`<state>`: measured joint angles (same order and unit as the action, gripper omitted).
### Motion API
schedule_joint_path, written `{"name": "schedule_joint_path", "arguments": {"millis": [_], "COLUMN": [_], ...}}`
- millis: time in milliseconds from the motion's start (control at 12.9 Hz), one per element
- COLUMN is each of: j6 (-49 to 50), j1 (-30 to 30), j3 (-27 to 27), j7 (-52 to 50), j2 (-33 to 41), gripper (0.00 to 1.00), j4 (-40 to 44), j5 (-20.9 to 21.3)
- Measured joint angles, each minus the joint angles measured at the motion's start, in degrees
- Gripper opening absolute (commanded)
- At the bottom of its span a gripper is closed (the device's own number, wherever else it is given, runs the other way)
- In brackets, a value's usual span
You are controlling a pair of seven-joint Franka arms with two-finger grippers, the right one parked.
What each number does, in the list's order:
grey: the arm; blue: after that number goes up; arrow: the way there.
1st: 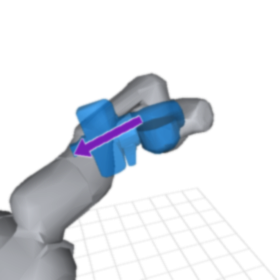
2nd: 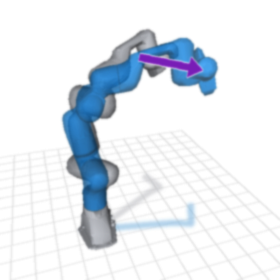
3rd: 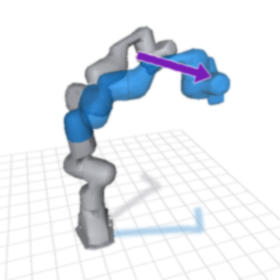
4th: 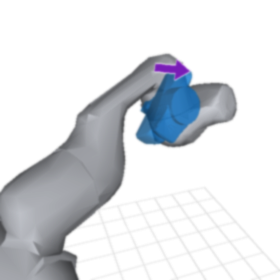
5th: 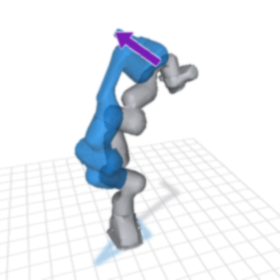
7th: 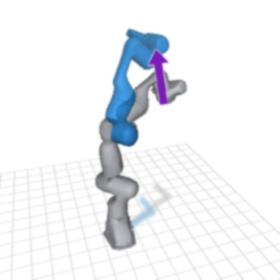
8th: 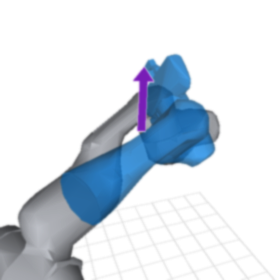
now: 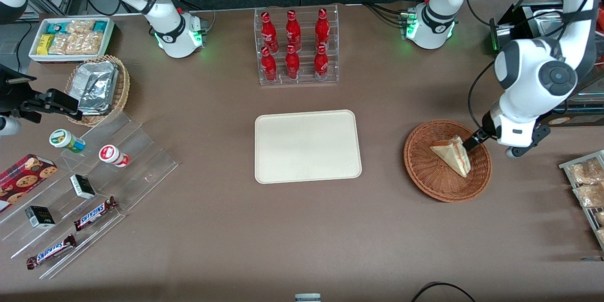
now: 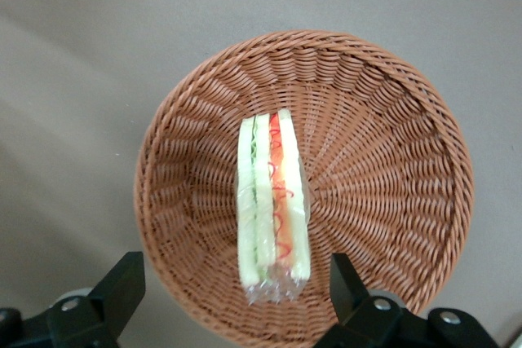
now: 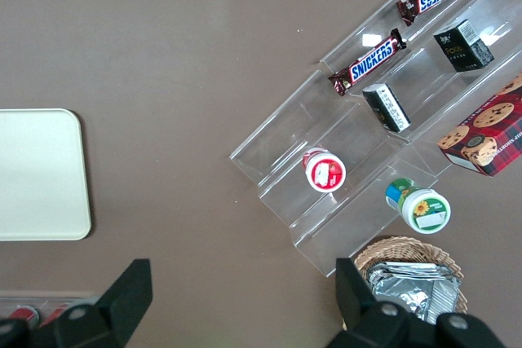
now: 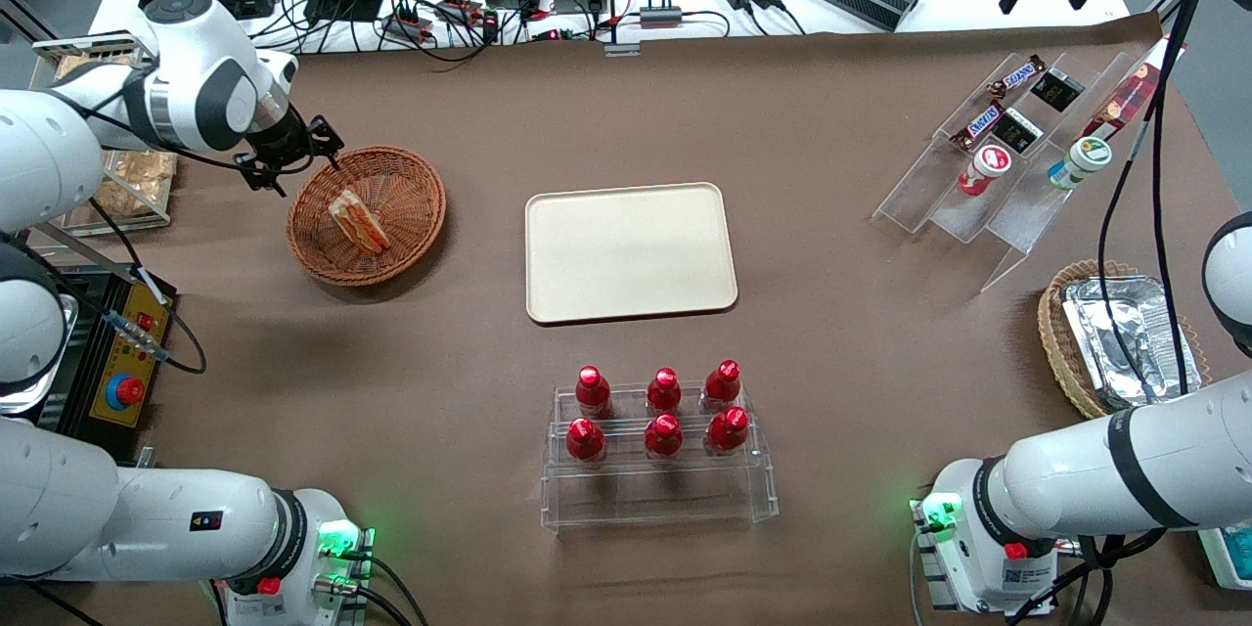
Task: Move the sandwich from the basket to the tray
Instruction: 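Lower the open left gripper and close it on the sandwich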
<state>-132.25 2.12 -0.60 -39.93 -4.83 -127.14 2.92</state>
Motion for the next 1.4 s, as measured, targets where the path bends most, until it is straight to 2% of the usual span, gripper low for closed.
{"name": "schedule_joint_path", "arguments": {"millis": [466, 931, 1009, 1086, 1164, 1241, 1397], "j6": [-3.0, -7.0, -7.5, -7.6, -7.6, -7.5, -6.9], "j1": [0.3, 0.2, 0.2, 0.2, 0.1, 0.0, 0.0], "j3": [1.6, 1.9, 1.9, 1.9, 1.9, 1.9, 1.8], "j7": [-3.1, -3.4, -3.4, -3.4, -3.5, -3.5, -3.6], "j2": [-3.6, -8.4, -9.1, -9.6, -9.9, -10.0, -10.0], "gripper": [1.0, 1.0, 0.91, 0.66, 0.3, 0.03, 0.0], "j4": [0.0, -0.1, -0.1, -0.1, -0.2, -0.2, -0.3], "j5": [-2.4, -2.5, -2.5, -2.6, -2.6, -2.6, -2.6]}}
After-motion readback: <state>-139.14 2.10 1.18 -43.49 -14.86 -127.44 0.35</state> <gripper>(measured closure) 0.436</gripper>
